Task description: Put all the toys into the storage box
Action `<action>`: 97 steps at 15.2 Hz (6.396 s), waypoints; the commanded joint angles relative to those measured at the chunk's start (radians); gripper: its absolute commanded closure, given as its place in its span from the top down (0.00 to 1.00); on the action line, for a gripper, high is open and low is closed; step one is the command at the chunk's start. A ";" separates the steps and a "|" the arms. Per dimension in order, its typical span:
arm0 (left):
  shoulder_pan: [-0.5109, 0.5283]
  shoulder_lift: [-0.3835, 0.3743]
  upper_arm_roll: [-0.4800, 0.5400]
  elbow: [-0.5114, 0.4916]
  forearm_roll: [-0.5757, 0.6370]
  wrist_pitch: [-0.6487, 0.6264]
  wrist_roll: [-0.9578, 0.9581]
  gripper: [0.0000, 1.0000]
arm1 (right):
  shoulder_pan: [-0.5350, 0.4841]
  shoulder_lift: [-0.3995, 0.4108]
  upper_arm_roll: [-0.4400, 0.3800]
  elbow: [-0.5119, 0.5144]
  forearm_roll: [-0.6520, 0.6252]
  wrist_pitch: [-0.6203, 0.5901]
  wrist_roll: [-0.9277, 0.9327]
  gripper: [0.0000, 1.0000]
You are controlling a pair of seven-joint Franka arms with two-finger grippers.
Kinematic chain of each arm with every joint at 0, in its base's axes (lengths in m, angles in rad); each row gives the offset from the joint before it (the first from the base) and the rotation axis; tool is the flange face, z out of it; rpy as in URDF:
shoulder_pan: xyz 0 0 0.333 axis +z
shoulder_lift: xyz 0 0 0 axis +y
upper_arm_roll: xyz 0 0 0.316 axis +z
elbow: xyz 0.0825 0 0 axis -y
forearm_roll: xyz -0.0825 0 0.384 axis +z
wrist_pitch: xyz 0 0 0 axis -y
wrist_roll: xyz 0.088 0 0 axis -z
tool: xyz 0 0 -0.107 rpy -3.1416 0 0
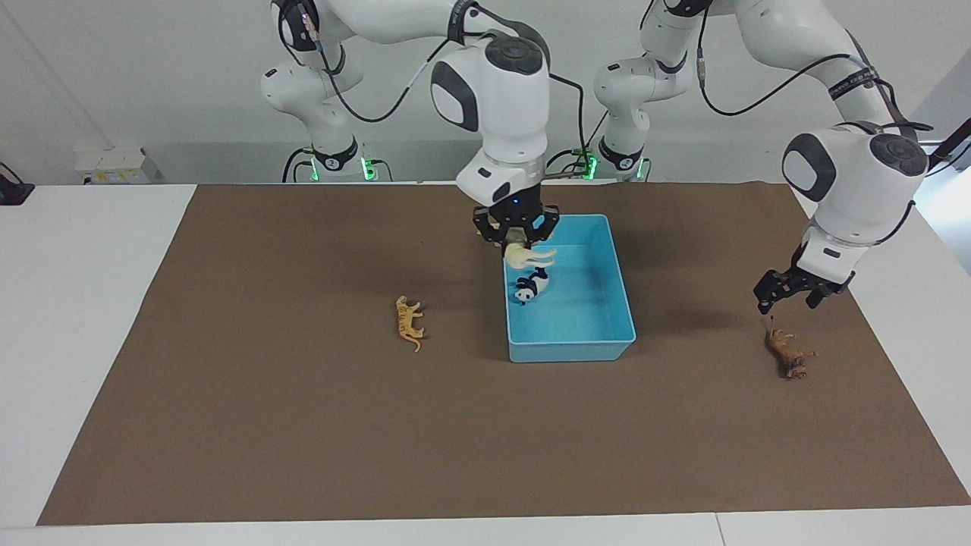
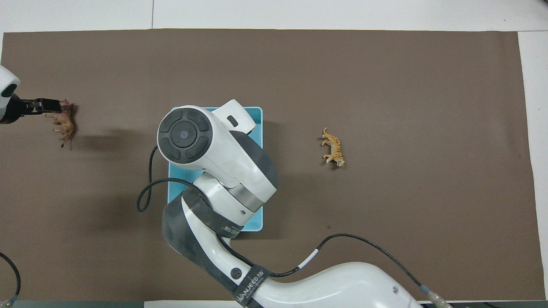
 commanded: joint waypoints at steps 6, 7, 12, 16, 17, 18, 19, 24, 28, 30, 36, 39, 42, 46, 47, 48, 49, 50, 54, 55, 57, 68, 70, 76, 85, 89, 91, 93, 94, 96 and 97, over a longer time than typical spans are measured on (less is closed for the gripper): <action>0.038 0.111 0.006 -0.038 0.016 0.181 0.072 1.00 | 0.010 0.027 -0.011 0.067 -0.002 -0.074 0.073 1.00; 0.036 0.114 0.006 -0.051 0.016 0.195 0.071 1.00 | 0.000 0.025 -0.017 0.069 -0.002 -0.095 0.074 1.00; 0.039 0.125 0.009 -0.137 0.016 0.306 0.072 1.00 | -0.139 -0.059 -0.050 0.044 -0.010 -0.200 -0.012 1.00; 0.033 0.123 0.023 -0.150 0.016 0.306 0.074 1.00 | -0.272 -0.161 -0.050 -0.196 -0.006 -0.140 -0.228 1.00; 0.026 0.123 0.023 -0.144 0.016 0.298 0.072 0.92 | -0.291 -0.198 -0.050 -0.302 -0.006 -0.053 -0.251 1.00; 0.024 0.125 0.023 -0.138 0.016 0.294 0.069 0.65 | -0.296 -0.244 -0.050 -0.427 -0.006 0.040 -0.270 1.00; 0.023 0.125 0.023 -0.135 0.015 0.291 0.068 0.44 | -0.299 -0.280 -0.050 -0.539 -0.006 0.132 -0.290 1.00; 0.016 0.131 0.023 -0.059 0.015 0.188 0.036 0.00 | -0.368 -0.354 -0.049 -0.836 0.001 0.443 -0.399 1.00; -0.045 0.119 0.021 0.087 0.015 -0.075 -0.053 0.00 | -0.362 -0.369 -0.047 -0.895 0.016 0.492 -0.434 1.00; -0.124 0.058 0.023 0.115 0.015 -0.214 -0.172 0.00 | -0.346 -0.369 -0.046 -0.893 0.065 0.497 -0.442 1.00; -0.471 -0.096 0.009 0.109 -0.019 -0.504 -0.675 0.01 | -0.349 -0.383 -0.044 -0.999 0.067 0.611 -0.505 1.00; -0.609 -0.133 0.008 0.037 -0.065 -0.497 -0.812 0.02 | -0.345 -0.383 -0.043 -1.002 0.069 0.612 -0.491 0.01; -0.678 -0.169 0.008 -0.063 -0.107 -0.408 -0.842 0.55 | -0.352 -0.383 -0.041 -0.972 0.070 0.552 -0.479 0.00; -0.683 -0.173 0.009 -0.051 -0.107 -0.423 -0.837 1.00 | -0.348 -0.372 -0.041 -0.815 0.073 0.356 -0.471 0.00; -0.682 -0.176 0.011 -0.046 -0.105 -0.429 -0.836 1.00 | -0.348 -0.369 -0.041 -0.775 0.073 0.314 -0.471 0.00; -0.675 -0.185 0.015 -0.026 -0.105 -0.455 -0.831 1.00 | -0.346 -0.369 -0.041 -0.720 0.076 0.259 -0.469 0.00; -0.665 -0.192 0.023 0.010 -0.097 -0.505 -0.816 1.00 | -0.345 -0.369 -0.041 -0.652 0.093 0.187 -0.460 0.00; -0.621 -0.199 0.026 0.049 -0.094 -0.551 -0.767 1.00 | -0.345 -0.360 -0.038 -0.557 0.133 0.114 -0.428 0.00; -0.435 -0.225 0.026 0.169 -0.094 -0.743 -0.455 1.00 | -0.244 -0.207 -0.032 -0.120 0.170 -0.124 -0.267 0.00; -0.406 -0.240 0.028 0.170 -0.087 -0.780 -0.369 1.00 | -0.209 -0.175 -0.035 -0.061 0.167 -0.131 -0.230 0.00; -0.370 -0.274 0.031 0.172 -0.038 -0.849 -0.259 1.00 | -0.112 -0.125 -0.047 -0.002 0.156 -0.117 -0.161 0.00; -0.287 -0.297 -0.002 0.161 -0.037 -0.909 -0.104 1.00 | 0.057 -0.016 -0.050 -0.016 0.063 0.029 -0.017 1.00; -0.287 -0.291 -0.002 0.170 -0.041 -0.853 -0.107 1.00 | 0.046 -0.016 -0.057 -0.010 0.055 0.020 0.030 1.00; -0.287 -0.291 -0.002 0.163 -0.042 -0.829 -0.105 1.00 | -0.105 -0.179 -0.152 -0.036 0.055 -0.039 -0.059 1.00; -0.284 -0.306 0.006 0.167 -0.053 -0.834 -0.099 1.00 | -0.513 -0.335 -0.158 -0.206 0.049 -0.161 -0.659 1.00; -0.284 -0.329 0.001 0.166 -0.053 -0.811 -0.104 1.00 | -0.656 -0.493 -0.156 -0.379 0.050 -0.227 -0.774 1.00; -0.284 -0.332 0.001 0.153 -0.053 -0.774 -0.102 1.00 | -0.742 -0.574 -0.129 -0.450 0.050 -0.232 -0.859 1.00; -0.284 -0.329 0.001 0.152 -0.053 -0.738 -0.102 1.00 | -0.824 -0.636 -0.072 -0.471 0.050 -0.252 -0.897 1.00; -0.284 -0.328 0.001 0.152 -0.053 -0.737 -0.101 1.00 | -0.846 -0.659 -0.058 -0.471 0.050 -0.288 -0.900 1.00; -0.284 -0.323 0.001 0.152 -0.054 -0.736 -0.101 1.00 | -0.857 -0.700 -0.047 -0.471 0.047 -0.357 -0.902 1.00; -0.284 -0.320 0.001 0.152 -0.054 -0.734 -0.101 1.00 | -0.868 -0.706 -0.038 -0.470 0.047 -0.385 -0.902 1.00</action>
